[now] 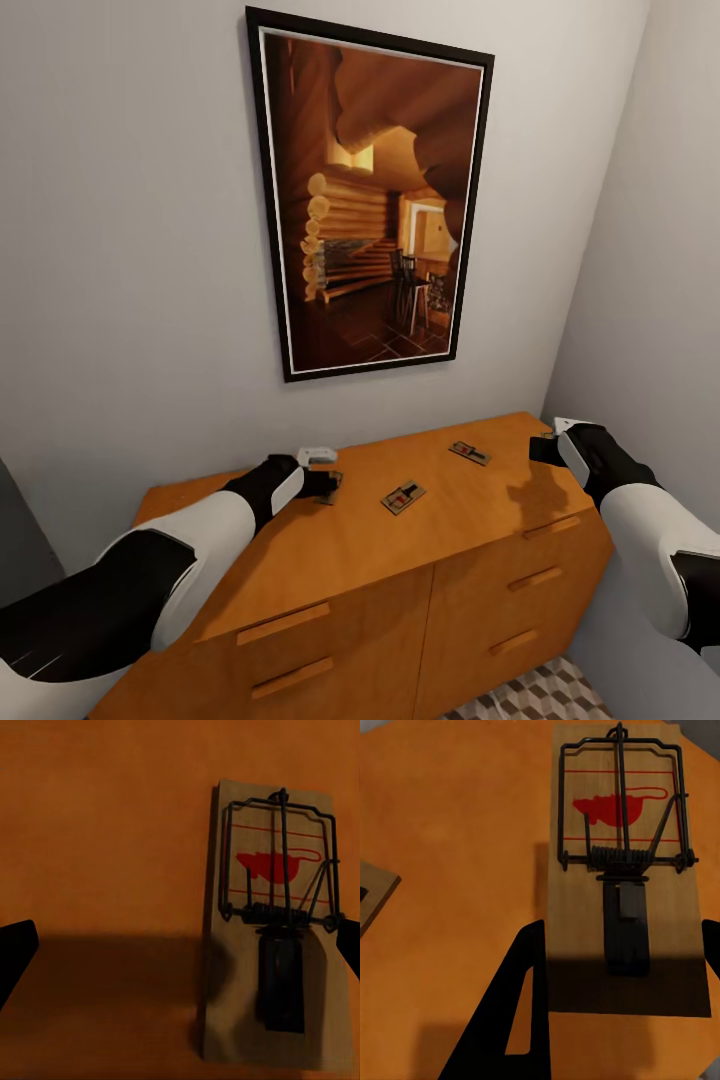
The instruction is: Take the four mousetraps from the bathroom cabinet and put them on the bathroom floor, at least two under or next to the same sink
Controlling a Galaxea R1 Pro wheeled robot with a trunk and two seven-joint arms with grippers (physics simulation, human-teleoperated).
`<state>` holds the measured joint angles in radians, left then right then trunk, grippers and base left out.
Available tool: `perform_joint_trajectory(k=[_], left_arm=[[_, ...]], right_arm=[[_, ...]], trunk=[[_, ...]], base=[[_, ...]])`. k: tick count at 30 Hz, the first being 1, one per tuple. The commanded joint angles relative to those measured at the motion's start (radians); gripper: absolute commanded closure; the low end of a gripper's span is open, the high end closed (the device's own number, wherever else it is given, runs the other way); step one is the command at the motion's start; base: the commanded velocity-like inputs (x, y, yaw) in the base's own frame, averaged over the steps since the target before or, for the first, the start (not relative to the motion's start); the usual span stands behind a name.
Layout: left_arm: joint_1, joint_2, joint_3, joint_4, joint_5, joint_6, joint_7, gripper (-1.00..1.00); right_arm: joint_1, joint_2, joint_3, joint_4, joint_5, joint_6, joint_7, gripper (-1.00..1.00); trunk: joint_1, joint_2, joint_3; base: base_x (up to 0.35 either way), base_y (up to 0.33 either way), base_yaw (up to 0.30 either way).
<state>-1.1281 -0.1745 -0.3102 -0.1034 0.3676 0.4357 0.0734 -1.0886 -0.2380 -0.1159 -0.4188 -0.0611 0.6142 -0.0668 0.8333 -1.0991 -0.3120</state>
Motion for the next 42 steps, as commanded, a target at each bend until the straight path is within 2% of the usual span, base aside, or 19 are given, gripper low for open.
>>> perform_joint_trajectory(k=[1, 11, 22, 42], left_arm=[[0.000, 0.000, -0.006, -0.002, 0.010, 0.004, 0.006, -1.00], [0.002, 0.000, -0.006, -0.004, 0.010, 0.000, 0.006, -1.00], [0.002, 0.000, -0.006, -0.004, 0.010, -0.001, 0.006, -1.00], [0.002, 0.000, -0.006, 0.001, 0.009, -0.002, 0.008, -1.00]], right_arm=[[-0.001, 0.000, -0.002, -0.001, -0.008, 0.004, -0.005, 1.00], [-0.001, 0.000, -0.002, -0.001, -0.008, 0.004, -0.005, 1.00], [-0.001, 0.000, -0.002, 0.000, -0.008, 0.004, -0.005, 1.00], [-0.001, 0.000, -0.002, 0.002, -0.008, 0.004, -0.005, 1.00]], trunk=[[0.000, -0.001, -0.001], [0.000, -0.001, -0.001], [0.000, -0.001, -0.001], [0.000, -0.001, -0.001]], base=[[0.000, 0.000, 0.000], [0.000, -0.004, 0.000], [0.000, -0.118, 0.000], [0.000, -0.005, 0.000]])
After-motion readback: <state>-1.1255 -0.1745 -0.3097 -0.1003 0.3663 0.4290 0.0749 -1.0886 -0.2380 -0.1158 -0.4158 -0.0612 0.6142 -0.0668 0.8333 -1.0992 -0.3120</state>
